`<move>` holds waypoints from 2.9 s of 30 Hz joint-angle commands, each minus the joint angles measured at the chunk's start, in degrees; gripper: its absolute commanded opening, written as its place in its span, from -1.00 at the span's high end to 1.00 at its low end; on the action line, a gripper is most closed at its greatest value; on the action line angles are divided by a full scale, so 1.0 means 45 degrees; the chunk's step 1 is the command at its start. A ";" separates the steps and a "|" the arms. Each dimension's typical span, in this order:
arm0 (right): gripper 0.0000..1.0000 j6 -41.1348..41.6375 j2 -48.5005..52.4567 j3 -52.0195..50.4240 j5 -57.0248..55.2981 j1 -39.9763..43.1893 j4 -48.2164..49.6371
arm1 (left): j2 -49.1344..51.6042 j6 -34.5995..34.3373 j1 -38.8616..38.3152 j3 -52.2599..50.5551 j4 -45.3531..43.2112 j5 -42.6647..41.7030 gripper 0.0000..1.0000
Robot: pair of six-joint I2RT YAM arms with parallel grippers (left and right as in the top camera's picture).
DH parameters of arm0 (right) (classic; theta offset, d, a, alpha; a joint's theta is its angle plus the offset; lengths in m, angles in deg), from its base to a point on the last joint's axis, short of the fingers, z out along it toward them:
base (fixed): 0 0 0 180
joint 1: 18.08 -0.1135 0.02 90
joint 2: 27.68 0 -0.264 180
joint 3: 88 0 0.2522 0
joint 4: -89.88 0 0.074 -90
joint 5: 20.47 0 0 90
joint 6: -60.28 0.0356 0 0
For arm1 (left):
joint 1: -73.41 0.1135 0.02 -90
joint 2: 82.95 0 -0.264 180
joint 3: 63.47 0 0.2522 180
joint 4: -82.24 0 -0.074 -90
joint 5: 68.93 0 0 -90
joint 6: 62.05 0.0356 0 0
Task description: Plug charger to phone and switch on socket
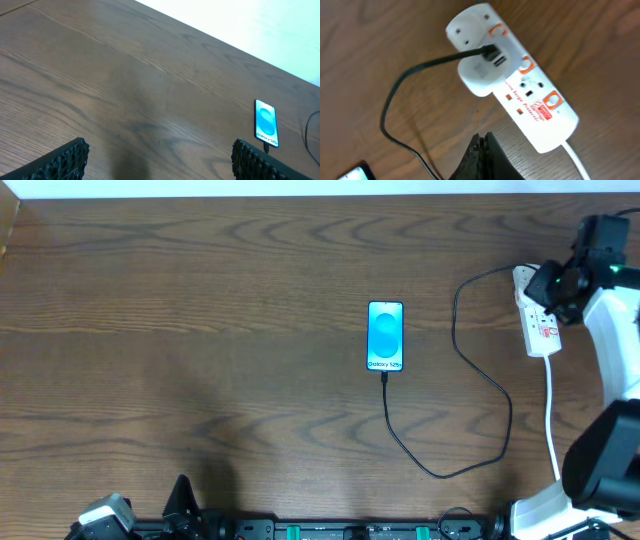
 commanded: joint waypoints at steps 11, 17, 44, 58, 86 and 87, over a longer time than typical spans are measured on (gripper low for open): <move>0.98 0.3308 0.1418 0.0651 -0.0568 0.0432 -0.0170 | -0.0112 0.0034 0.0063 -0.0015 0.0010 0.0078 -0.82; 0.98 0.3682 0.2603 0.1370 -0.0146 0.0913 -0.0612 | -0.0112 0.0034 0.0063 -0.0015 0.0010 0.0073 -0.83; 0.98 0.3560 0.4172 0.2157 -0.0568 0.1117 0.0291 | -0.0112 0.0029 0.0063 -0.0015 0.0010 0.0078 -0.82; 0.98 0.3521 0.4435 0.2157 -0.0568 0.1117 0.0719 | -0.0112 0.0034 0.0063 -0.0015 0.0010 0.0078 -0.82; 0.98 0.2171 0.4017 0.2788 0.0092 0.1214 0.0787 | -0.0112 0.0034 0.0063 -0.0015 0.0010 0.0078 -0.82; 0.98 0.2166 0.3866 0.2807 -0.0015 0.1302 0.0758 | -0.0112 0.0034 0.0063 -0.0015 0.0010 0.0078 -0.82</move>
